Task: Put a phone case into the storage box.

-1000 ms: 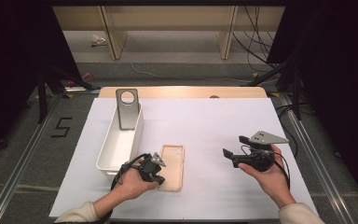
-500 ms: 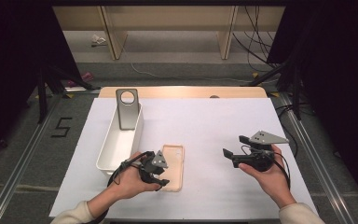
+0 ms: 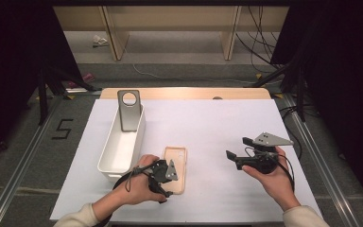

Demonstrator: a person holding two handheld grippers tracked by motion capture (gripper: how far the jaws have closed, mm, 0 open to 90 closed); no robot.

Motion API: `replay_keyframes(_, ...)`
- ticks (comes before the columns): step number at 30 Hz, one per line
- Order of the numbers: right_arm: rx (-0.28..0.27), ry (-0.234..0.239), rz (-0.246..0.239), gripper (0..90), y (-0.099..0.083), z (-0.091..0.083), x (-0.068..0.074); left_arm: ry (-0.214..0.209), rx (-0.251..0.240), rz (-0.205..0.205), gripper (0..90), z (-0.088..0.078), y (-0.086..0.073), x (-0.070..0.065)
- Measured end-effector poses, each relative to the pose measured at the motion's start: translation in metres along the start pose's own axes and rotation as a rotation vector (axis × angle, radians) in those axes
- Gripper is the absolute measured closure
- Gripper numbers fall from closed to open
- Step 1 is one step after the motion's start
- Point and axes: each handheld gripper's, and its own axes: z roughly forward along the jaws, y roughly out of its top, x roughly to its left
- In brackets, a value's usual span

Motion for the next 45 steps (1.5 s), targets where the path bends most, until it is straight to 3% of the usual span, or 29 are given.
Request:
replay_keyframes(7, -0.001, 0.000, -0.001, 16.5, 0.000, 0.000, 0.000, 0.018, 0.047, 0.061, 26.9, 0.008, 0.006, -0.003)
replay_keyframes(17, -0.001, 0.000, -0.001, 16.5, 0.000, 0.000, 0.000, 0.018, 0.078, 0.110, 29.1, 0.016, 0.008, -0.006)
replay_keyframes(20, -0.001, 0.000, -0.001, 16.5, 0.000, 0.000, 0.000, 0.022, 0.090, 0.143, 29.3, 0.019, 0.008, -0.008)
replay_keyframes(29, 0.000, 0.001, -0.001, 16.5, 0.000, 0.000, 0.000, 0.013, 0.096, 0.144, 30.2, 0.020, 0.009, -0.006)
replay_keyframes(45, 0.000, 0.004, -0.002, 16.5, 0.000, 0.001, 0.000, -0.077, 0.135, 0.165, 54.8, 0.020, 0.014, -0.008)
